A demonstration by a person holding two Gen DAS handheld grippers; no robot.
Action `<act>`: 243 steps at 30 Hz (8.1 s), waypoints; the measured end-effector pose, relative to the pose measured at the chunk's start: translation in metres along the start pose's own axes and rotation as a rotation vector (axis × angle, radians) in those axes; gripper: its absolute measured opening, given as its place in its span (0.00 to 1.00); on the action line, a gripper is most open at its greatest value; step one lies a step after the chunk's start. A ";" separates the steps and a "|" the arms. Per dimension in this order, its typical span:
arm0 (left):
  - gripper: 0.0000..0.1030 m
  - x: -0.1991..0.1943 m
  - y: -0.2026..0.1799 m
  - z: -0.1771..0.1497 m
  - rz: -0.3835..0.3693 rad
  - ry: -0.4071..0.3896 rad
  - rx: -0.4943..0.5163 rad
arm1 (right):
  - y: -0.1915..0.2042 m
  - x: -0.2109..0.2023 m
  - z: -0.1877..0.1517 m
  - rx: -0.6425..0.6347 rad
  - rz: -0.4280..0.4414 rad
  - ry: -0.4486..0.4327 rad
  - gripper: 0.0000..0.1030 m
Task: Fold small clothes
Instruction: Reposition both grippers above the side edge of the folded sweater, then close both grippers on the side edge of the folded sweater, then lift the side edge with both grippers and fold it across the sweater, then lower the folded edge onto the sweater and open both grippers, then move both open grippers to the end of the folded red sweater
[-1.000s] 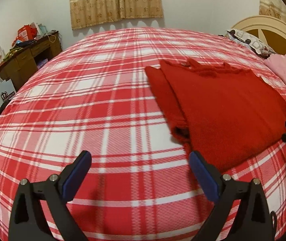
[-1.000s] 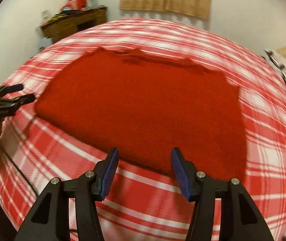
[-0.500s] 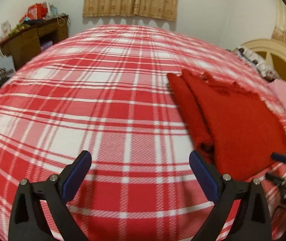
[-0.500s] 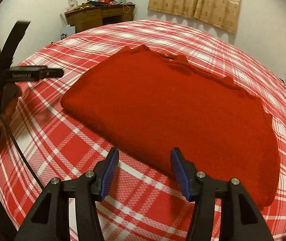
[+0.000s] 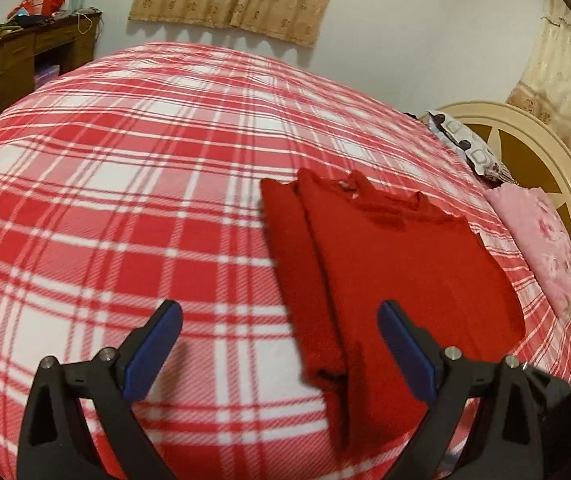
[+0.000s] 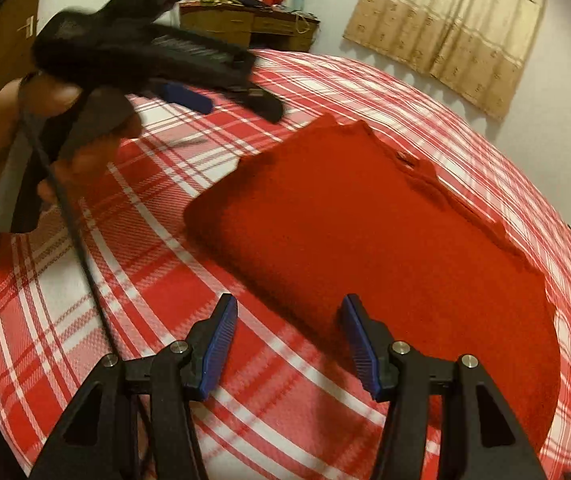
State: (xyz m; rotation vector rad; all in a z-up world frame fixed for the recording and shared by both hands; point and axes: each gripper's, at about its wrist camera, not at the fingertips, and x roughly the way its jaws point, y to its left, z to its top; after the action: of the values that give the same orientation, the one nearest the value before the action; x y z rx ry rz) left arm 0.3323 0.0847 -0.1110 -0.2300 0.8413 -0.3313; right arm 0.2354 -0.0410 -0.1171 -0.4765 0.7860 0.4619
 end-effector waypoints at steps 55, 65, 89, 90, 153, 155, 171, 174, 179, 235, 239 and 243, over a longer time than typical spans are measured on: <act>0.43 0.069 -0.011 0.027 -0.074 0.065 0.036 | 0.017 0.031 0.037 -0.075 -0.047 -0.039 0.49; 0.18 0.066 -0.013 0.033 -0.101 0.076 -0.007 | 0.008 0.023 0.036 -0.066 -0.012 -0.036 0.11; 0.16 0.036 -0.045 0.061 -0.281 0.037 -0.172 | -0.055 -0.033 0.013 0.120 -0.001 -0.150 0.08; 0.15 0.035 -0.049 0.063 -0.293 0.033 -0.172 | -0.058 -0.035 0.010 0.124 -0.003 -0.153 0.08; 0.16 0.113 -0.309 0.022 -0.293 0.140 0.342 | -0.199 -0.082 -0.150 0.633 0.056 -0.097 0.06; 0.20 0.094 -0.305 0.019 -0.279 0.088 0.385 | -0.202 -0.085 -0.152 0.634 0.046 -0.096 0.06; 0.61 0.043 -0.191 -0.031 -0.068 -0.049 0.434 | -0.241 -0.113 -0.138 0.768 0.072 -0.201 0.54; 0.64 0.046 -0.190 -0.027 -0.085 -0.056 0.389 | -0.261 -0.095 -0.105 0.771 0.081 -0.178 0.54; 0.66 0.053 -0.187 -0.036 -0.104 -0.042 0.368 | -0.289 -0.040 -0.078 0.814 0.097 -0.044 0.53; 1.00 0.081 -0.191 -0.034 -0.049 0.027 0.292 | -0.258 -0.039 -0.110 0.692 -0.039 -0.023 0.46; 1.00 0.074 -0.191 -0.036 -0.037 0.009 0.298 | -0.260 -0.040 -0.112 0.699 -0.021 -0.014 0.46; 1.00 0.063 -0.185 -0.033 -0.065 -0.019 0.272 | -0.260 -0.041 -0.113 0.671 -0.014 -0.006 0.46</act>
State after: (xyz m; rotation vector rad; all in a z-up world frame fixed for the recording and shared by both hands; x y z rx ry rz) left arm 0.3100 -0.1126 -0.1154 -0.0072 0.7615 -0.4993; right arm 0.2925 -0.3208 -0.0954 0.1439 0.8767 0.1648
